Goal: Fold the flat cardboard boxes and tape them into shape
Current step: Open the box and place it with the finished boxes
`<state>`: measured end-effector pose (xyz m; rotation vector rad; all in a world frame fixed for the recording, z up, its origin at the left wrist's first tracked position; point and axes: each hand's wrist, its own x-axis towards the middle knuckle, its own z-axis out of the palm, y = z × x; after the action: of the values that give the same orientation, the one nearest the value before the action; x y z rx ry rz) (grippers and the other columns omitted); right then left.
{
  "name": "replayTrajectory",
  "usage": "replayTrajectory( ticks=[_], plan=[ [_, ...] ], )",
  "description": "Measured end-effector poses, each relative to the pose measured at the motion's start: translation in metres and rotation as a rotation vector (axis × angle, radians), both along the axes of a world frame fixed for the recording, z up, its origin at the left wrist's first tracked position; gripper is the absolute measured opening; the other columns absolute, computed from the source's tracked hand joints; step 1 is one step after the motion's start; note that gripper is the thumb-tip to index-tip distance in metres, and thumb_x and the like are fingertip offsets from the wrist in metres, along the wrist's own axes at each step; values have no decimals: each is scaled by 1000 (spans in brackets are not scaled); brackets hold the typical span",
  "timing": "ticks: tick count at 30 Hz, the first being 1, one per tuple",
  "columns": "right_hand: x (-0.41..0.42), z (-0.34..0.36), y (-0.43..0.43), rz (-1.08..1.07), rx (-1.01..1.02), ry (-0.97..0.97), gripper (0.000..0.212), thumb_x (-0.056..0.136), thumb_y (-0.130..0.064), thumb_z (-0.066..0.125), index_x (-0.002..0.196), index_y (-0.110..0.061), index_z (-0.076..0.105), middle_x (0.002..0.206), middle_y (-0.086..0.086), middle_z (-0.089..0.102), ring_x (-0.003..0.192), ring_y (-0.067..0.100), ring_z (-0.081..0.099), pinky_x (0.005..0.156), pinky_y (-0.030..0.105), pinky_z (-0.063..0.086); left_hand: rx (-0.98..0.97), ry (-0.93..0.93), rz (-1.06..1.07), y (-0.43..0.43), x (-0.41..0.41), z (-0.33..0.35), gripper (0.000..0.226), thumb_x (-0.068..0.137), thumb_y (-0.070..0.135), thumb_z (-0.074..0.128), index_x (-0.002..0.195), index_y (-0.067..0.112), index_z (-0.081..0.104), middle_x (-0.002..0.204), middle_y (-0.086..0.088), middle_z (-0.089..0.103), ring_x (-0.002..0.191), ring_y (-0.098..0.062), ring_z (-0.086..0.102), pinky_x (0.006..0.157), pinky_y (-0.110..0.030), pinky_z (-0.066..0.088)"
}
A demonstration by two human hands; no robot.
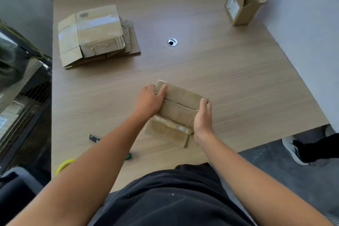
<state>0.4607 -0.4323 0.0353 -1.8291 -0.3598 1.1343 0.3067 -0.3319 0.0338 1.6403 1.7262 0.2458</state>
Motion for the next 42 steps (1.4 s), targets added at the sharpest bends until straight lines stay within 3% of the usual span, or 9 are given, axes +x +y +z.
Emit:
replayTrajectory(
  ticks=[5, 10, 16, 21, 25, 28, 33, 37, 42],
  plan=[
    [11, 2, 14, -47, -46, 232, 71, 100, -70, 28, 159, -31, 29, 164, -6, 29, 150, 14, 27, 124, 41, 23, -343, -326, 210, 18, 4, 12, 69, 96, 71, 38, 128, 16, 63, 136, -7, 57, 110, -22, 54, 93, -34, 39],
    [44, 46, 23, 77, 127, 98, 72, 96, -71, 31, 156, -31, 34, 162, -2, 35, 149, 17, 33, 123, 47, 26, -164, -662, 237, 14, 3, 35, 49, 92, 69, 45, 111, 29, 67, 123, 4, 67, 111, -15, 62, 89, -33, 46],
    [54, 91, 15, 11, 404, 4, 45, 78, -66, 57, 102, -29, 49, 126, 14, 60, 125, 30, 56, 107, 55, 42, 66, -897, 175, 9, -14, 51, 36, 88, 54, 57, 111, 26, 61, 108, 14, 67, 103, -5, 61, 91, -31, 44],
    [41, 68, -4, 160, 299, -35, 60, 81, -66, 56, 130, -38, 35, 127, 9, 60, 119, 24, 61, 101, 54, 51, -118, -854, 271, -15, -22, 33, 74, 81, 66, 58, 140, 25, 44, 135, 4, 58, 120, -13, 58, 94, -35, 46],
    [31, 45, -22, 322, 162, -108, 72, 83, -73, 53, 145, -48, 27, 137, -19, 51, 126, 5, 51, 105, 30, 41, -269, -804, 323, -43, -19, 21, 59, 74, 82, 61, 113, 39, 51, 120, 17, 59, 113, -5, 56, 82, -29, 45],
    [28, 32, -39, 416, 82, -115, 83, 81, -85, 47, 151, -42, 37, 133, -32, 46, 128, -1, 45, 106, 24, 37, -255, -802, 422, -58, -17, 10, 94, 63, 91, 60, 139, 37, 44, 137, 16, 53, 129, -12, 48, 105, -43, 41],
    [31, 32, -62, 411, 25, 83, 34, 93, -69, 51, 121, -51, 55, 123, -16, 67, 109, 7, 67, 95, 36, 56, -376, -758, 678, -53, -17, 9, 104, 56, 84, 71, 137, 29, 34, 125, 13, 51, 110, -13, 50, 100, -50, 45],
    [44, 47, -67, 438, 135, -618, 55, 96, -32, 66, 144, -30, 39, 138, -8, 50, 121, -6, 49, 94, 13, 45, -352, -750, 718, -48, -16, 12, 81, 66, 70, 70, 125, 28, 34, 122, 2, 50, 102, -16, 49, 87, -45, 44],
    [54, 62, -28, 905, 343, -1250, 49, 93, -27, 68, 139, -13, 57, 156, 11, 42, 152, 30, 26, 125, 46, 17, -308, -706, 759, -49, 4, 20, 99, 60, 74, 73, 134, 30, 25, 134, -3, 38, 117, -28, 46, 102, -54, 45]
  ],
)
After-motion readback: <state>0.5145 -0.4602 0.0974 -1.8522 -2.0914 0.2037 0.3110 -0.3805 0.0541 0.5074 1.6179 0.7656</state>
